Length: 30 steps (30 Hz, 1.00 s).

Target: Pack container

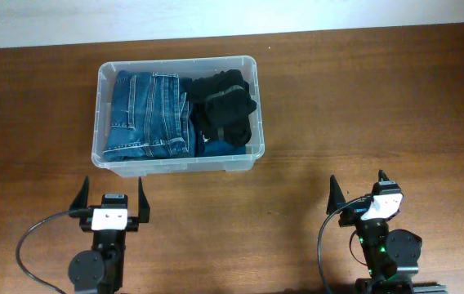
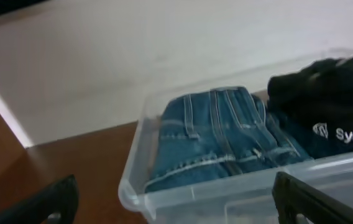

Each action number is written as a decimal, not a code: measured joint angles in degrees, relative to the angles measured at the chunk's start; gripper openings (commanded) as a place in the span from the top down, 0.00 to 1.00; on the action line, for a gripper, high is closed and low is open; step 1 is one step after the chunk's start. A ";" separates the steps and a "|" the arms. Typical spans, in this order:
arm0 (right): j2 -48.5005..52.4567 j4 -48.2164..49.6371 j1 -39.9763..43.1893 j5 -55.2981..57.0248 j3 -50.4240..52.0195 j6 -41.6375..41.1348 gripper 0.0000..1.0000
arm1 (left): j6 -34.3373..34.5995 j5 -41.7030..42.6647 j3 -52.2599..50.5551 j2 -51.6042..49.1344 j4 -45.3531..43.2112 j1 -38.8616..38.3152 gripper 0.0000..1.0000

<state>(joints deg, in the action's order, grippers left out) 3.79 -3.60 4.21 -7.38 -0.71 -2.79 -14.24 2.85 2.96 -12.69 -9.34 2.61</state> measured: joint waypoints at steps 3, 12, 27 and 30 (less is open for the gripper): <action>0.00 0.00 0.00 -0.02 0.00 0.02 0.02 | 0.00 1.29 -0.61 2.82 2.38 0.79 0.01; 0.00 0.00 0.00 -0.02 0.00 -0.02 0.02 | 0.00 2.73 -2.01 9.01 13.09 0.85 0.01; 0.00 0.00 0.00 -0.02 0.00 0.00 0.02 | 0.00 2.78 -2.10 11.80 13.33 1.11 0.01; 0.00 0.00 0.00 -0.02 0.00 -0.04 0.02 | 0.00 2.78 -2.12 11.80 13.33 1.11 0.01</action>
<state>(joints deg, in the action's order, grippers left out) 3.79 -3.60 4.21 -7.40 -0.71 -2.83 -14.24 5.63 0.84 -0.89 3.99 3.73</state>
